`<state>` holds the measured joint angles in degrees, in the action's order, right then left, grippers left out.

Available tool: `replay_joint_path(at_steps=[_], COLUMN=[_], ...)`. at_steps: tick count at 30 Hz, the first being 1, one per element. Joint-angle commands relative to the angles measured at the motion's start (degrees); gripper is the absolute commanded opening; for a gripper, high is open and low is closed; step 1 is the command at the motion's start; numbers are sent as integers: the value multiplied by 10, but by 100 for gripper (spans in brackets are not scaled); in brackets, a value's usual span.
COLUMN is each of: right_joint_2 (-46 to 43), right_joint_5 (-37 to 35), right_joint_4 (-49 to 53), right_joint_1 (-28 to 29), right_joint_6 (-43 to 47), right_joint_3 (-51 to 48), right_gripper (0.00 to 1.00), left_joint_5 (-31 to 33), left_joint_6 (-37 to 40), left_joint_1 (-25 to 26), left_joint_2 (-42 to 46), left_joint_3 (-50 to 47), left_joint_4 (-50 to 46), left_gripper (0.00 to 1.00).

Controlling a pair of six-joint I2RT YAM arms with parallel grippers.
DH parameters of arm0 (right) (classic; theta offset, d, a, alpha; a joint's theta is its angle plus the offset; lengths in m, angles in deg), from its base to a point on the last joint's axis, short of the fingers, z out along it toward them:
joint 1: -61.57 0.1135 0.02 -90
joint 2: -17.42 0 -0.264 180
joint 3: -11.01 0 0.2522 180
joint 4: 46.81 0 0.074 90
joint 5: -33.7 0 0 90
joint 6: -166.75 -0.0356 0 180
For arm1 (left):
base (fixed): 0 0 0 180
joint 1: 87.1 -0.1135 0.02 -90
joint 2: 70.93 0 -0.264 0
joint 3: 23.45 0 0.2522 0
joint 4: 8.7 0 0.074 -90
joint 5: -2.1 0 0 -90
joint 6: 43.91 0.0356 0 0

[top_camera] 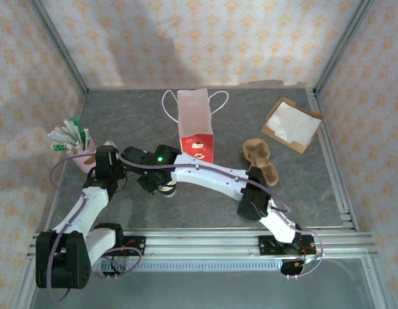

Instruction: Pack the takeout coffee

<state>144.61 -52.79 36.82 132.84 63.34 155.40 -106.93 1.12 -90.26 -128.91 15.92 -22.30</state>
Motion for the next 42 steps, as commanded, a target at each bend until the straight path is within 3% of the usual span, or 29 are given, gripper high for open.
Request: replay_joint_path(at_steps=[1,5,20,42], right_joint_2=[14,24,32,31], right_joint_5=[-26,-30,-58,-120], right_joint_4=[42,44,58,132], right_joint_1=[3,3,3,5], right_joint_6=[11,12,16,24], right_joint_3=[27,36,66,191], right_gripper=[23,22,0,0], left_joint_5=[16,16,18,22], left_joint_6=[9,10,10,12], left_joint_1=[-8,-8,-8,-8], left_joint_2=[13,17,22,31], left_joint_3=[17,16,15,7], left_joint_4=[-15,-17,-16,-8], left_gripper=[61,61,61,61])
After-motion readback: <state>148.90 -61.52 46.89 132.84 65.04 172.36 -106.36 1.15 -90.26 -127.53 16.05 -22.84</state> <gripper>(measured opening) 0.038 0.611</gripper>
